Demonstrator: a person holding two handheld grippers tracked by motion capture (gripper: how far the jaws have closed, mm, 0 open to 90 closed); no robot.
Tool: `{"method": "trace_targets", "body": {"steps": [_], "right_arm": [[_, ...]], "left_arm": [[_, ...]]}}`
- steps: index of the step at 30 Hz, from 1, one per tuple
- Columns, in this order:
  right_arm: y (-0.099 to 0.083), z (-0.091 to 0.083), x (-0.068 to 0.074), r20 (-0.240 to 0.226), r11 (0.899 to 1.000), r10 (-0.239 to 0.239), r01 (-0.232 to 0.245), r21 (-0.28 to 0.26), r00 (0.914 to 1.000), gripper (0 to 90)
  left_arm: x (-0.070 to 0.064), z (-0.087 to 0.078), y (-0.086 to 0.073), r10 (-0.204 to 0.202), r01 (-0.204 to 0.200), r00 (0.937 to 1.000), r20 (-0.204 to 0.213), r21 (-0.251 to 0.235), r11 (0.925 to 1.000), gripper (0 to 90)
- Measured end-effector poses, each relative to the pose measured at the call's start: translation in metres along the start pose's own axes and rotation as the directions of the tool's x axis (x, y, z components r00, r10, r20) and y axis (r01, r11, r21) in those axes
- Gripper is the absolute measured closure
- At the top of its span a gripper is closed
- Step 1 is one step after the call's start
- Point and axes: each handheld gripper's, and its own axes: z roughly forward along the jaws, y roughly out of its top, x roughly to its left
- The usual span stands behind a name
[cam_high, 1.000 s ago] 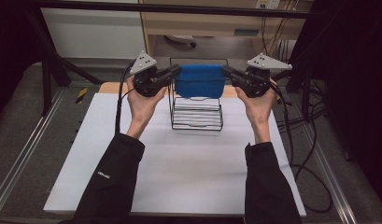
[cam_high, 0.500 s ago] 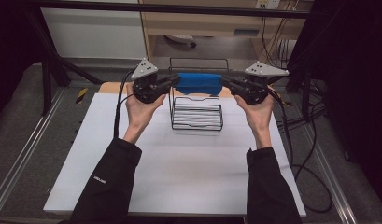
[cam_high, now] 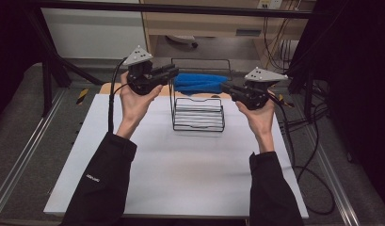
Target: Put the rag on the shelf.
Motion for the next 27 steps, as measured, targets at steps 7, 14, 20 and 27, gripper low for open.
{"method": "trace_targets", "body": {"steps": [7,14,20,27], "right_arm": [[-0.003,0.001,-0.001,-0.004,1.000,-0.007,0.007,0.002,1.0000,85.7],[-0.004,0.002,-0.001,-0.011,1.000,-0.018,0.019,0.008,0.9998,84.9],[-0.006,0.002,-0.001,-0.015,1.000,-0.016,0.016,0.010,0.9998,82.8],[-0.003,-0.003,-0.001,-0.037,1.000,0.015,-0.016,-0.018,0.9992,74.8]], "left_arm": [[-0.002,0.015,-0.011,0.011,-0.016,0.9993,0.034,0.148,0.9889,90.0],[-0.002,0.020,-0.024,0.032,-0.043,0.9978,0.057,0.206,0.9776,90.0],[-0.002,0.026,-0.033,0.046,-0.055,0.9979,0.046,0.221,0.9738,90.0],[-0.002,0.030,-0.038,0.054,-0.060,0.9979,0.035,0.220,0.9736,90.0]]}}
